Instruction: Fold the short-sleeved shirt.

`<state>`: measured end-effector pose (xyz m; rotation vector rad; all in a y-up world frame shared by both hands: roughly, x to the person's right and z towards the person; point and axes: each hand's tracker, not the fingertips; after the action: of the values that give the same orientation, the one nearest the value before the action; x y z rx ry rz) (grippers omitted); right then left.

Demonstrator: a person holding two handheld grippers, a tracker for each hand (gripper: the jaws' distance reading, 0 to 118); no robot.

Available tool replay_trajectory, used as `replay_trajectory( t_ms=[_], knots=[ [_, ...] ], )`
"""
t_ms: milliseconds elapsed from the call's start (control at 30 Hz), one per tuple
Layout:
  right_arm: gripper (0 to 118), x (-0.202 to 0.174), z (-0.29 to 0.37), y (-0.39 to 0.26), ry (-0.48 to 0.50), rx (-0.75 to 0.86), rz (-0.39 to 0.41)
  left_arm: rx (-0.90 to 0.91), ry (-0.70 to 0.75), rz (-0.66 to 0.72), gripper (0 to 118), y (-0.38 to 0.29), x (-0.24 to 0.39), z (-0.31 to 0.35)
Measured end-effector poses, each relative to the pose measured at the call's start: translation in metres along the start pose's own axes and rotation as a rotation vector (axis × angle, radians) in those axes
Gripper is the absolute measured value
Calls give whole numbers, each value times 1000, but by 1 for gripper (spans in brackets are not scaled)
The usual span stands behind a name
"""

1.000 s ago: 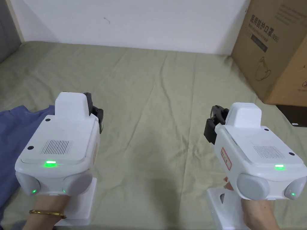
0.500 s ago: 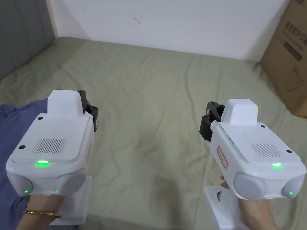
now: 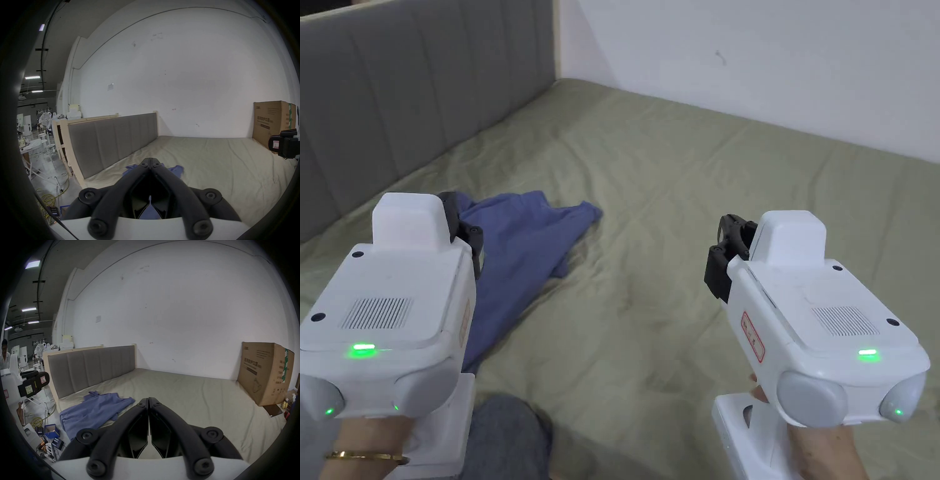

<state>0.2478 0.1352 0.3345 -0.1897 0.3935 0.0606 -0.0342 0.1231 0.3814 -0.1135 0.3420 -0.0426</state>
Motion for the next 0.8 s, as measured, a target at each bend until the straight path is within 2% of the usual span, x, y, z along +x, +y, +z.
replay_trajectory(
  t_ms=[233, 433, 500, 567, 700, 800],
  knots=[
    [0, -20, -14, 1, 64, -10, 16, -12, 60, 12, 0, -3, -23, 1],
    [0, -24, -22, 1, 79, -20, 30, -21, 73, 33, 0, -5, -29, -10],
    [0, -24, -24, 1, 80, -24, 33, -47, 61, 45, 12, -3, -30, -21],
    [0, -24, -27, 1, 80, -30, 37, -79, 29, 51, 37, -1, -34, -41],
    [0, -22, -34, 0, 77, -44, 47, -184, -25, 74, 115, 10, -40, -96],
    [0, -20, -42, -1, 69, -60, 47, -233, -58, 97, 118, 16, -39, -146]
  ],
)
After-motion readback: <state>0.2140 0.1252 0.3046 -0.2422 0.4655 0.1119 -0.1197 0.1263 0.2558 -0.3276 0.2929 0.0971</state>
